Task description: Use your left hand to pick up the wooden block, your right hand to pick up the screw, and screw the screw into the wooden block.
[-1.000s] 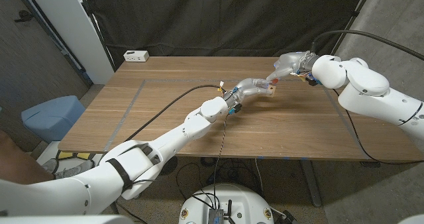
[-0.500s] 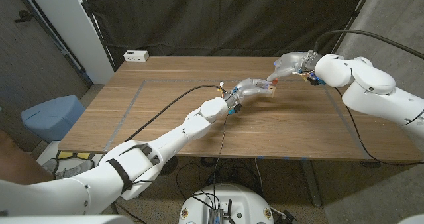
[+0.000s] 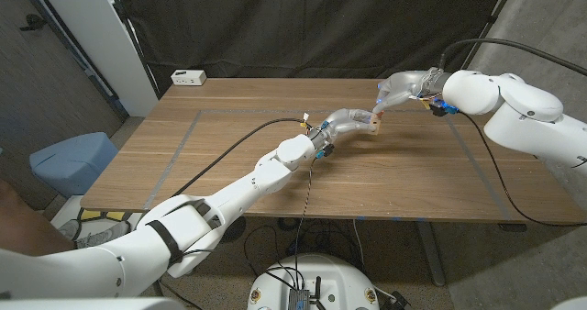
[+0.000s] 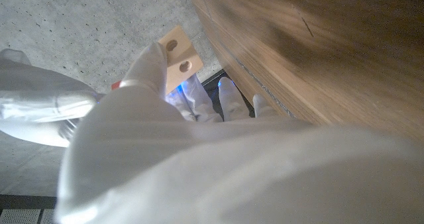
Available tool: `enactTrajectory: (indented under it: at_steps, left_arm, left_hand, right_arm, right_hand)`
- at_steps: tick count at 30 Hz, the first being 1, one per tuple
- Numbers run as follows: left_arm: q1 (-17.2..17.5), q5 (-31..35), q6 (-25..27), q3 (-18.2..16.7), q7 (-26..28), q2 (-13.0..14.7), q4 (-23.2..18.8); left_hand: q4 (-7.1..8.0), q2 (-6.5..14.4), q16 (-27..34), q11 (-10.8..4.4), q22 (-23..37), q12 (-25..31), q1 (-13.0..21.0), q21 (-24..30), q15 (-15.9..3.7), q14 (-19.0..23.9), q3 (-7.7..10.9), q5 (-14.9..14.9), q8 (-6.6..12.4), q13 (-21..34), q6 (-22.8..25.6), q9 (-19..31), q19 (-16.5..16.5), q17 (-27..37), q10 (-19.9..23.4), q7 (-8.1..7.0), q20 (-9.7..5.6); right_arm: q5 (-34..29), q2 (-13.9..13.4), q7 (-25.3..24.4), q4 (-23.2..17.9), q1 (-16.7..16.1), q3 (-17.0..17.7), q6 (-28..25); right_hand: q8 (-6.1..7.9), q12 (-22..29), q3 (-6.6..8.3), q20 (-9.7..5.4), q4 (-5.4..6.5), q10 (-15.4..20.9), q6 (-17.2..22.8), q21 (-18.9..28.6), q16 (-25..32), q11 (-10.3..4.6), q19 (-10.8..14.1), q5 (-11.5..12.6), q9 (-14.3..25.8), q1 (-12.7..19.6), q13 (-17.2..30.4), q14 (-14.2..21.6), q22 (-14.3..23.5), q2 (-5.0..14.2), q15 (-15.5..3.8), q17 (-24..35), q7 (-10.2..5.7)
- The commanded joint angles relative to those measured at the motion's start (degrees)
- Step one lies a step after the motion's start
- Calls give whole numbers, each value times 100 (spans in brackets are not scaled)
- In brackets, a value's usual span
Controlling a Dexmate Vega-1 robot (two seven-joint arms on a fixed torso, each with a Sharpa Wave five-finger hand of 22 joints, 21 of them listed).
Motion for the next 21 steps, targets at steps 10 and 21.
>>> enactTrajectory:
  at_steps: [10, 21]
  left_arm:
    - [-71, -32, -84, -9, -72, -50, 183]
    - [-109, -42, -111, -3, -127, -70, 251]
  left_hand:
    - [40, 132, -22, -18, 31, 51, -71, 40, -440, 53, 80, 42, 30, 20, 252, 93, 37, 18, 23, -57, 35]
    - [35, 134, -24, -17, 31, 52, -64, 38, -446, 54, 86, 45, 27, 22, 255, 93, 35, 16, 24, -66, 31]
  right_arm:
    - [-10, -67, 402, 76, 370, -278, 101]
    - [-319, -35, 423, 56, 390, -369, 47]
  right_hand:
    - [-153, -18, 172, 36, -67, -247, -207, -29, -24, -180, -170, 52, 16, 450, 27, -205, 18, -70, -26, 22, -152]
    - [-133, 16, 279, 50, -75, -271, -71, -9, 3, -309, -189, 51, 27, 714, 29, -226, 17, -104, -73, 24, -306]
